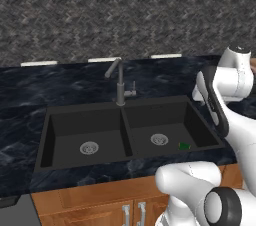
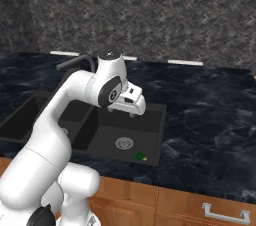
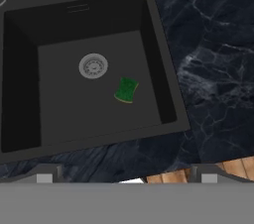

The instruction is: Pick up the sponge and bar soap from the sink, and place them back in the cabinet, and close the cabinet doors.

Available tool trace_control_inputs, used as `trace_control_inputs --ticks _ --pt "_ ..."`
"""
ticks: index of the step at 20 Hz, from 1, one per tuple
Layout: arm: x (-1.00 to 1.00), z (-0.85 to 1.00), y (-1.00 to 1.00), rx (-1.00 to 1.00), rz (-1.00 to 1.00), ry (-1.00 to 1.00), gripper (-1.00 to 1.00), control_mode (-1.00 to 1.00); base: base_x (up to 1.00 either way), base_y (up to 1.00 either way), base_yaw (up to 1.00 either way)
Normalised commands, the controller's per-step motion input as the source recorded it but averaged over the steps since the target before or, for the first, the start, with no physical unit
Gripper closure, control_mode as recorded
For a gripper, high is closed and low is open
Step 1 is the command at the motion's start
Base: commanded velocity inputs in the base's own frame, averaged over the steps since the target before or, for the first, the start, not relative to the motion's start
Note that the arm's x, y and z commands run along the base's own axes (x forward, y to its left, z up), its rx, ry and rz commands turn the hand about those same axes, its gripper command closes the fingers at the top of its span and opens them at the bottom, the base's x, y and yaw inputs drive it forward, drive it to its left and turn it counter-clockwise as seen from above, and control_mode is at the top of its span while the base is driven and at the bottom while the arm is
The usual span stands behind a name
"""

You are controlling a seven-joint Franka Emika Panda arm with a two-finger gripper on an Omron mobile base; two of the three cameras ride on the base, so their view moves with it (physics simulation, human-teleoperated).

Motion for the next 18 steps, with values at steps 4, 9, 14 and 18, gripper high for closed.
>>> trace_control_inputs --ticks 4,9,14,18 --pt "0.17 -0.30 -0.03 -0.01 0.00 -0.02 -1.00 -1.00 0.00 0.00 0.00" --pt "0.21 -0.23 -0.07 0.00 0.00 -0.01 -1.00 -1.00 0.00 0.00 0.00" --pt "0.23 -0.20 -0.02 0.00 0.00 0.00 -1.00 -1.00 0.00 0.00 0.00" --pt "0.20 -0.17 0.00 0.00 -0.02 0.00 -1.00 -1.00 0.00 0.00 0.00"
